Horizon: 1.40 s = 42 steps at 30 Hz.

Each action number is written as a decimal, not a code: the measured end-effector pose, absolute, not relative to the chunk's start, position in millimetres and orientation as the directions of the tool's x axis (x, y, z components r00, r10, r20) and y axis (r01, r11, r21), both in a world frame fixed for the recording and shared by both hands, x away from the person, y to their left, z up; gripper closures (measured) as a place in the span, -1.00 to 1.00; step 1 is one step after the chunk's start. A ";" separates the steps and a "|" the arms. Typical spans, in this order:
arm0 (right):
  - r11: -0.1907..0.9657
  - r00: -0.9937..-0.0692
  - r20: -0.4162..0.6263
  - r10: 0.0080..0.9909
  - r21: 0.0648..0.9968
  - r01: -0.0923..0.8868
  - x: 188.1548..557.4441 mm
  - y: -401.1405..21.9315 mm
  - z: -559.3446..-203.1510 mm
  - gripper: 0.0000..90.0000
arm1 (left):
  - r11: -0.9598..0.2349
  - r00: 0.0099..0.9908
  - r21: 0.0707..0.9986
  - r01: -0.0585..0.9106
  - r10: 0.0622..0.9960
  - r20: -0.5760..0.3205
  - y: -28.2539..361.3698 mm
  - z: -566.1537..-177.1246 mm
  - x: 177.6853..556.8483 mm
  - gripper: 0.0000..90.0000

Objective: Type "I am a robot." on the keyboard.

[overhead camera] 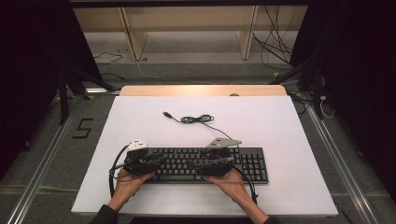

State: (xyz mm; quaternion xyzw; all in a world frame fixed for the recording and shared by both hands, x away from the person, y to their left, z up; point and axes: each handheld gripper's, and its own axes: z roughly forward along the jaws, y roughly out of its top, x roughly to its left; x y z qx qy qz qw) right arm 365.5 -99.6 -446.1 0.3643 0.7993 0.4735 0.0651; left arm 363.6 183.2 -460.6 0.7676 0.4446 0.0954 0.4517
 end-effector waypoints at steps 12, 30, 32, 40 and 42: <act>0.284 -0.720 0.250 0.647 0.798 0.532 370.7 -97.8 -449.0 -0.18 | -0.152 0.594 0.806 0.573 0.754 -0.280 189.8 -455.3 350.6 0.02; 0.313 -0.720 0.239 0.651 0.780 0.542 378.8 -92.2 -453.7 0.32 | -0.116 0.575 0.823 0.557 0.769 -0.280 199.9 -453.9 339.4 -0.27; 0.321 -0.724 0.233 0.649 0.779 0.538 379.4 -91.6 -454.5 0.41 | -0.119 0.575 0.823 0.555 0.770 -0.277 200.7 -454.1 338.3 -0.29; 0.334 -0.724 0.225 0.653 0.772 0.541 382.3 -89.2 -457.2 0.70 | -0.106 0.568 0.830 0.548 0.775 -0.276 203.4 -454.0 333.9 -0.32; 0.335 -0.723 0.229 0.652 0.769 0.544 382.7 -88.2 -457.5 0.75 | -0.113 0.571 0.830 0.547 0.775 -0.271 204.5 -454.4 332.9 -0.33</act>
